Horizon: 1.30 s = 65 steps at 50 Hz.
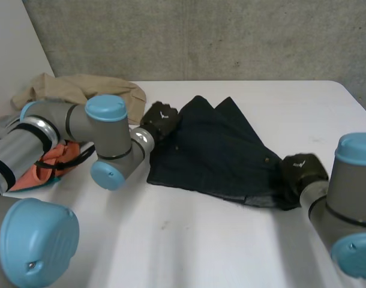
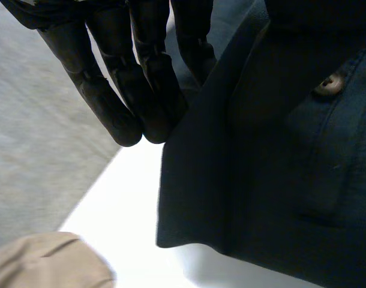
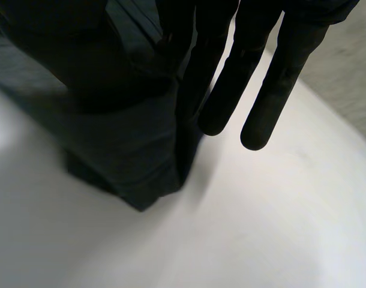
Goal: Fold the laundry.
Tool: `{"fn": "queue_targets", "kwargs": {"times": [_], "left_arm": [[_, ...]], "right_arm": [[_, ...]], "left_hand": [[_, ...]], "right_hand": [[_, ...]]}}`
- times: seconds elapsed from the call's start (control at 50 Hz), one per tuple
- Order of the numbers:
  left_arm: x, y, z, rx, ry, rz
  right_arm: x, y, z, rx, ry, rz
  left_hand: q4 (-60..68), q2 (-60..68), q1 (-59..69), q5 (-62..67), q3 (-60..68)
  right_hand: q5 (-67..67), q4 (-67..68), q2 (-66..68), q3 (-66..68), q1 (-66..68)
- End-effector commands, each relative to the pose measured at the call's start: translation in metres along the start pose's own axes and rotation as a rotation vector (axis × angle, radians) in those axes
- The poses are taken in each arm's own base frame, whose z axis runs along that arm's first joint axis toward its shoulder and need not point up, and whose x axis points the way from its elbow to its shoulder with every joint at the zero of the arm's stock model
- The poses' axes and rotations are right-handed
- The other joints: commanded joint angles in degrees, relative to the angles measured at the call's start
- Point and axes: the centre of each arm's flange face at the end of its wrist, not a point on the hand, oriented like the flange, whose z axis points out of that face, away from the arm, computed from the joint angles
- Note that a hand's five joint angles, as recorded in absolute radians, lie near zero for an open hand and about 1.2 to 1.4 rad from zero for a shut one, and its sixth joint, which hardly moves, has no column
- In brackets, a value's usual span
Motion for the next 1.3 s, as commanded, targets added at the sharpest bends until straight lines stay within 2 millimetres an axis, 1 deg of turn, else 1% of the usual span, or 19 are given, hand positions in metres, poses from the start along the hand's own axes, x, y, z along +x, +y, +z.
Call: {"fn": "queue_targets", "kwargs": {"times": [0.02,0.12,0.14,0.24,0.32,0.42,0.44,0.46,0.48,0.5,0.52,0.62,0.74,0.8,0.86,0.96,1.04,1.18,1.3], "left_arm": [[-0.031,-0.063,-0.037,0.019,-0.202,-0.039],[-0.036,-0.108,-0.082,0.077,-0.264,-0.117],[-0.031,-0.118,-0.096,0.09,-0.268,-0.147],[0.002,-0.138,-0.13,0.141,-0.234,-0.224],[0.043,-0.133,-0.141,0.123,-0.177,-0.271],[0.098,-0.114,-0.142,0.067,-0.084,-0.311],[0.113,-0.109,-0.14,0.057,-0.051,-0.316],[0.122,-0.106,-0.137,0.047,-0.034,-0.324],[0.124,-0.102,-0.134,0.032,-0.033,-0.325],[0.122,-0.103,-0.133,0.028,-0.038,-0.325],[0.118,-0.105,-0.133,0.023,-0.048,-0.33],[0.085,-0.121,-0.146,-0.013,-0.089,-0.343],[0.024,-0.142,-0.168,0.027,-0.155,-0.384],[-0.005,-0.133,-0.177,0.011,-0.196,-0.386],[-0.016,-0.119,-0.181,-0.028,-0.199,-0.385],[-0.012,-0.057,-0.19,-0.229,-0.155,-0.392],[0.001,-0.021,-0.192,-0.346,-0.106,-0.396],[0.022,0.012,-0.179,-0.411,-0.036,-0.406],[0.033,0.024,-0.167,-0.411,-0.038,-0.395]], "right_arm": [[0.041,-0.052,0.034,0.231,0.141,0.003],[0.063,-0.108,0.059,0.468,0.205,0.006],[0.071,-0.127,0.066,0.552,0.229,0.014],[0.075,-0.158,0.094,0.732,0.221,0.066],[0.062,-0.153,0.124,0.804,0.116,0.132],[0.044,-0.124,0.155,0.818,-0.004,0.185],[0.042,-0.11,0.165,0.808,-0.018,0.187],[0.041,-0.106,0.168,0.796,-0.018,0.186],[0.04,-0.099,0.17,0.772,-0.022,0.189],[0.042,-0.09,0.172,0.712,-0.017,0.194],[0.045,-0.087,0.171,0.686,-0.012,0.195],[0.072,-0.09,0.148,0.53,0.041,0.218],[0.1,-0.12,0.07,0.327,0.065,0.267],[0.099,-0.122,0.031,0.216,0.039,0.274],[0.091,-0.116,0.005,0.127,-0.002,0.273],[0.049,-0.086,-0.04,-0.042,-0.142,0.214],[0.012,-0.056,-0.051,-0.089,-0.235,0.129],[-0.039,-0.016,-0.045,0.019,-0.282,0.017],[-0.063,-0.003,-0.034,0.093,-0.271,-0.016]], "left_hand": [[11.62,11.6,14.48,13.38,12.22],[11.62,11.6,14.48,13.38,12.22],[11.62,11.6,14.48,13.38,12.22],[11.62,11.6,14.48,13.38,12.22],[11.62,11.6,14.48,13.38,12.22],[11.62,11.6,14.48,13.38,12.22],[-8.01,-8.03,-5.15,-6.25,-7.41],[-30.19,-30.21,-27.33,-28.43,-29.59],[-42.9,-42.92,-40.04,-41.14,-42.3],[-47.03,-47.04,-44.16,-45.27,-46.42],[-51.57,-51.58,-48.7,-49.81,-50.96],[-58.38,-58.4,-55.52,-56.62,-57.78],[-58.38,-58.4,-55.52,-56.62,-57.78],[-58.38,-58.4,-55.52,-56.62,-57.78],[-58.38,-58.4,-55.52,-56.62,-57.78],[-56.0,-56.02,-53.14,-54.24,-55.4],[-50.8,-50.81,-47.93,-49.04,-50.19],[-48.43,-48.44,-45.57,-46.67,-47.83],[-43.05,-43.06,-40.18,-41.29,-42.44]], "right_hand": [[14.29,11.91,12.76,12.4,16.51],[14.29,11.91,12.76,12.4,16.51],[14.29,11.91,12.76,12.4,16.51],[14.29,11.91,12.76,12.4,16.51],[14.29,11.91,12.76,12.4,16.51],[14.29,11.91,12.76,12.4,16.51],[14.29,11.91,12.76,12.4,16.51],[5.44,3.07,3.91,3.55,7.66],[-7.3,-9.68,-8.83,-9.19,-5.09],[-39.57,-41.95,-41.1,-41.46,-37.35],[-51.05,-53.43,-52.58,-52.94,-48.83],[-55.71,-58.09,-57.24,-57.6,-53.49],[-55.71,-58.09,-57.24,-57.6,-53.49],[-55.71,-58.09,-57.24,-57.6,-53.49],[-55.71,-58.09,-57.24,-57.6,-53.49],[-55.71,-58.09,-57.24,-57.6,-53.49],[-55.71,-58.09,-57.24,-57.6,-53.49],[-46.81,-49.19,-48.35,-48.71,-44.6],[-41.93,-44.3,-43.46,-43.82,-39.71]]}}
